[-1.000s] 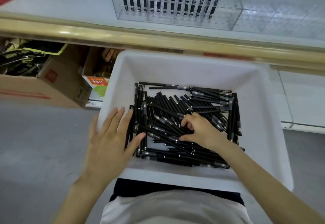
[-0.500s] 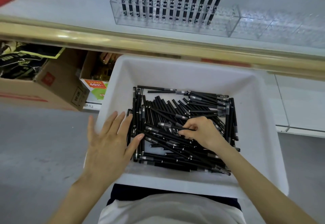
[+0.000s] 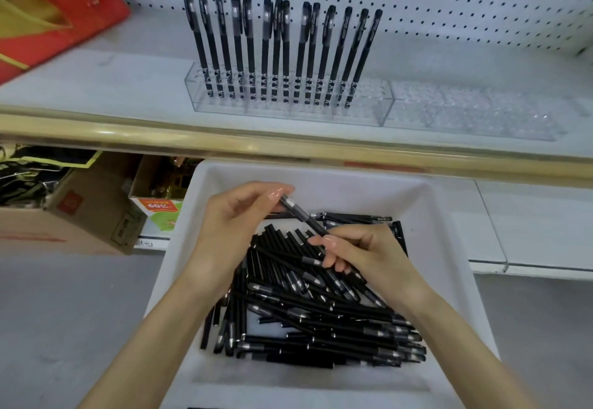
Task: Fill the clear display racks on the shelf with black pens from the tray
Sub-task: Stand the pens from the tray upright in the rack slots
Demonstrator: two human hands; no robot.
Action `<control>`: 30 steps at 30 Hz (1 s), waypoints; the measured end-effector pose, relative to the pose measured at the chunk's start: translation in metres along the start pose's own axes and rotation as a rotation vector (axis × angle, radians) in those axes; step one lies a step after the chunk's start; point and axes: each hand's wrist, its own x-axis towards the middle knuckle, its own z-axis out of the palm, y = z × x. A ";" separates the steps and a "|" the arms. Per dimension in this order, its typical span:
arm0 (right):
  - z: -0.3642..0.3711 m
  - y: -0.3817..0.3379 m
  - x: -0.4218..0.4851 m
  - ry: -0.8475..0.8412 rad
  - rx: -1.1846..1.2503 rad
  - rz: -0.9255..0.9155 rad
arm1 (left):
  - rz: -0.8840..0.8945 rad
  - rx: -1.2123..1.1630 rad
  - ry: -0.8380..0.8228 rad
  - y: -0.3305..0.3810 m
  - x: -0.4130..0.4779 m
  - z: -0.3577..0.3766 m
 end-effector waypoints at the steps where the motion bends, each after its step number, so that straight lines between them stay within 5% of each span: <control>1: -0.001 -0.002 0.001 -0.002 0.002 -0.012 | 0.013 -0.008 -0.002 0.003 0.003 0.002; 15: -0.043 -0.075 0.032 0.043 -0.163 -0.306 | 0.336 0.190 -0.185 0.067 0.059 0.049; 19: -0.091 -0.102 0.046 0.217 -0.216 -0.358 | 0.437 0.590 -0.211 0.070 0.083 0.050; 23: -0.134 -0.132 0.064 0.373 -0.176 -0.397 | 0.608 1.275 -0.293 0.056 0.105 0.046; 30: -0.147 -0.162 0.113 0.431 -0.212 -0.420 | 0.492 1.547 -0.361 0.048 0.130 0.051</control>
